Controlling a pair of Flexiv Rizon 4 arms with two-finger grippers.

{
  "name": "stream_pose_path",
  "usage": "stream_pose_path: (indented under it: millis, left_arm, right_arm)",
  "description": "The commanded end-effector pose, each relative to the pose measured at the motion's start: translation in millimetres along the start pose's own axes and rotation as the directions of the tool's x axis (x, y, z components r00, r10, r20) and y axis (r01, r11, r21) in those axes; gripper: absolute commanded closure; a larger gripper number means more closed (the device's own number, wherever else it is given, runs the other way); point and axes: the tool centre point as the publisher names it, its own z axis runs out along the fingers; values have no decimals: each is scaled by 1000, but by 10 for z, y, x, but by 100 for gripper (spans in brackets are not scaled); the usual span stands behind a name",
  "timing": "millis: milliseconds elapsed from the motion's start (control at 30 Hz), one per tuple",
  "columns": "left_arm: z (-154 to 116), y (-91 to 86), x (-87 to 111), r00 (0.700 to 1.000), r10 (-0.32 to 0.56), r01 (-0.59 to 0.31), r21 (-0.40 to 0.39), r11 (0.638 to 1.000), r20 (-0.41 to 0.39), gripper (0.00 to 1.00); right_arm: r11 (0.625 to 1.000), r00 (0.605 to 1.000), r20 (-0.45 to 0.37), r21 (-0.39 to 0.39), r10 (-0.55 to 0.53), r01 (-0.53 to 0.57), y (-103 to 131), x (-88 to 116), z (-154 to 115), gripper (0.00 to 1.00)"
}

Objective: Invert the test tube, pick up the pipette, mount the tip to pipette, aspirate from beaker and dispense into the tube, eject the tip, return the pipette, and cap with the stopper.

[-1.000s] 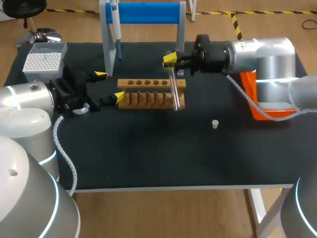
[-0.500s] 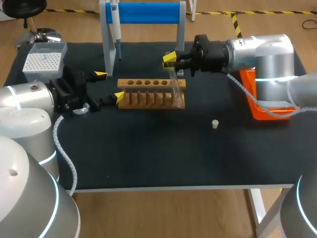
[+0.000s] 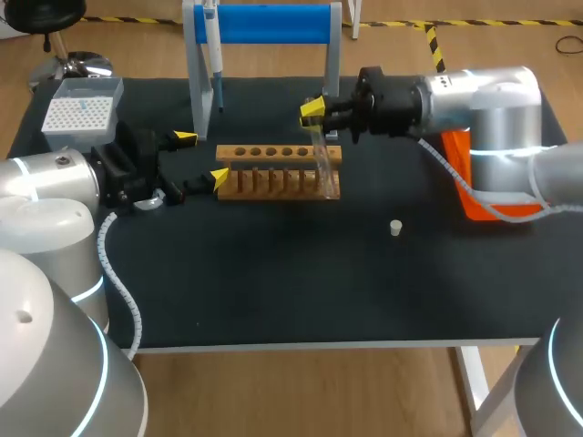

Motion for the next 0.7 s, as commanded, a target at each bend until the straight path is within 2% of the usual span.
stream_pose_path:
  millis: [33, 200, 233, 267, 300, 367, 433, 500, 600, 633, 700]
  left_arm:
    - [1, 17, 6, 1000, 1, -1, 6, 1000, 2, 0]
    - [1, 17, 6, 1000, 1, -1, 6, 1000, 2, 0]
    - [9, 0, 44, 999, 49, -49, 49, 998, 6, 0]
    - [-3, -16, 92, 996, 92, -90, 141, 986, -4, 0]
    - [-9, -21, 132, 992, 129, -124, 187, 975, -16, 0]
    - [-24, -8, 195, 975, 222, -212, 264, 941, -7, 0]
    - [-41, 3, 252, 955, 294, -270, 320, 908, -29, 0]
    - [-64, -4, 302, 929, 365, -315, 400, 861, -54, 0]
    - [-98, -50, 408, 862, 501, -398, 503, 767, -82, 0]
    - [-87, -71, 425, 857, 510, -416, 480, 772, -78, 0]
    - [-14, -99, 415, 875, 467, -390, 384, 837, -127, 0]
  right_arm:
    - [1000, 1000, 4, -2, 0, 0, -13, 15, -5, 100]
    - [1000, 1000, 4, -2, 0, 0, -13, 15, -5, 100]
    - [1000, 1000, 4, -2, 0, 0, -13, 15, -5, 100]
    - [1000, 1000, 4, -2, 0, 0, -13, 15, -5, 100]
    - [1000, 1000, 4, -2, 0, 0, -13, 15, -5, 100]
    - [1000, 1000, 4, -2, 0, 0, -13, 15, -5, 100]
    - [1000, 1000, 4, -2, 0, 0, -13, 15, -5, 100]
    - [1000, 1000, 4, -2, 0, 0, -13, 15, -5, 100]
    - [1000, 1000, 4, -2, 0, 0, -13, 15, -5, 100]
    - [1000, 1000, 4, -2, 0, 0, -13, 15, -5, 100]
    - [1000, 1000, 4, -2, 0, 0, -13, 15, -5, 100]
